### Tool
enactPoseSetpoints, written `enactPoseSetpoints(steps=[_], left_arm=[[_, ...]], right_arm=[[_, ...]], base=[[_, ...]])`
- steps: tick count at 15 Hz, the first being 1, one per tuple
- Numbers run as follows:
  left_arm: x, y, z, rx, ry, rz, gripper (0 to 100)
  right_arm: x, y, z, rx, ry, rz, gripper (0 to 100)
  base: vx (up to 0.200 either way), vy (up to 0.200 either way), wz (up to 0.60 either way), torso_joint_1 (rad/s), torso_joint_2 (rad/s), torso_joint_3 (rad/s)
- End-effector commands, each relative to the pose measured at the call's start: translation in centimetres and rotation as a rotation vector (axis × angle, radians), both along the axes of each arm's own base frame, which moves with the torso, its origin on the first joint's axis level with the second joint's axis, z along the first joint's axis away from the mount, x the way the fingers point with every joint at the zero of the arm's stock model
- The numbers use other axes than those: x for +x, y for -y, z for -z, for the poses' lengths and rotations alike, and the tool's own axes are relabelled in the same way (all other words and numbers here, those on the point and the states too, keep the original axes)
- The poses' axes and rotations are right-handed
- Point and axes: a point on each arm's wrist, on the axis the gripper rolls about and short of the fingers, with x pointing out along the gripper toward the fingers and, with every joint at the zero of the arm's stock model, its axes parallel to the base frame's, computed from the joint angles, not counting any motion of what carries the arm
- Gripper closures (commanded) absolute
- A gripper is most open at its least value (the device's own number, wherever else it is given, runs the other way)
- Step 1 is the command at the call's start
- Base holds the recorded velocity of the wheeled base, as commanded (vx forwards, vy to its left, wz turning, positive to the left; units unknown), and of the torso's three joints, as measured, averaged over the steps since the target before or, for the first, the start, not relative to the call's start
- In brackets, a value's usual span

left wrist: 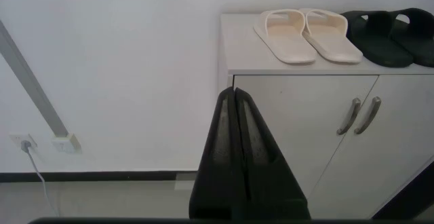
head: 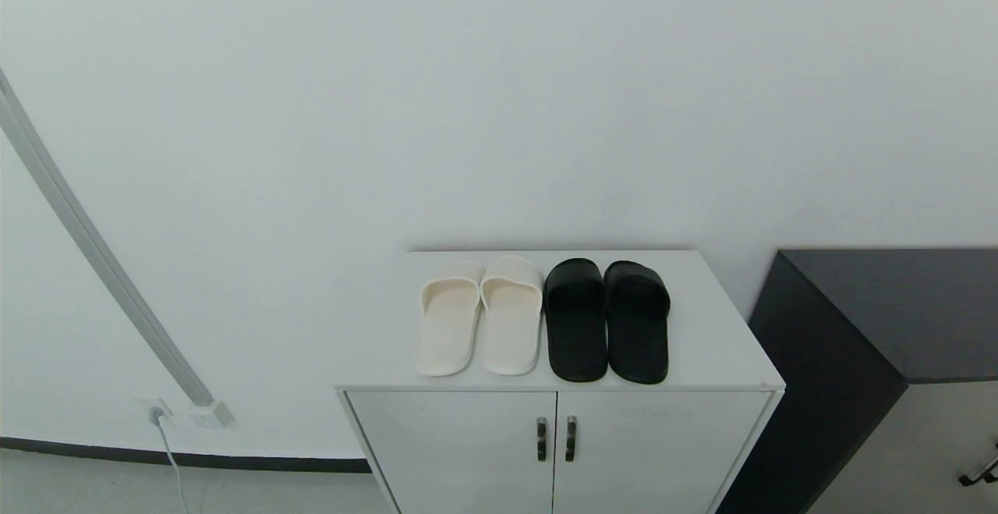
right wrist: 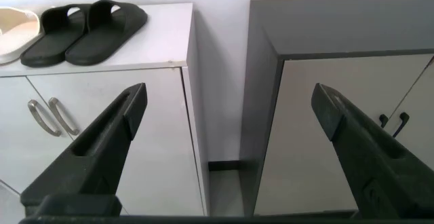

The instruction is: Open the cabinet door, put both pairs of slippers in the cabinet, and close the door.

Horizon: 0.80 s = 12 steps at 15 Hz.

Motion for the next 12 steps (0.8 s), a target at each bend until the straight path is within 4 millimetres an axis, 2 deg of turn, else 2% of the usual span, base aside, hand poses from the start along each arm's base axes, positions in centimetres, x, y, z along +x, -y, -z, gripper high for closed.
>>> enactPoseSetpoints(steps=[1, 12], left_arm=[[0.01, 0.0, 0.0, -0.001, -0.001, 0.0, 100], [0.01, 0.0, 0.0, 0.001, -0.001, -0.002, 100]], right_arm=[[0.01, 0.0, -0.01, 0.0, -0.001, -0.001, 0], [0.01, -0.02, 0.01, -0.008, -0.002, -0.01, 0]], base=[[0.0, 0.0, 0.0, 0.0, 0.0, 0.0], [0.0, 0.0, 0.0, 0.0, 0.0, 0.0]])
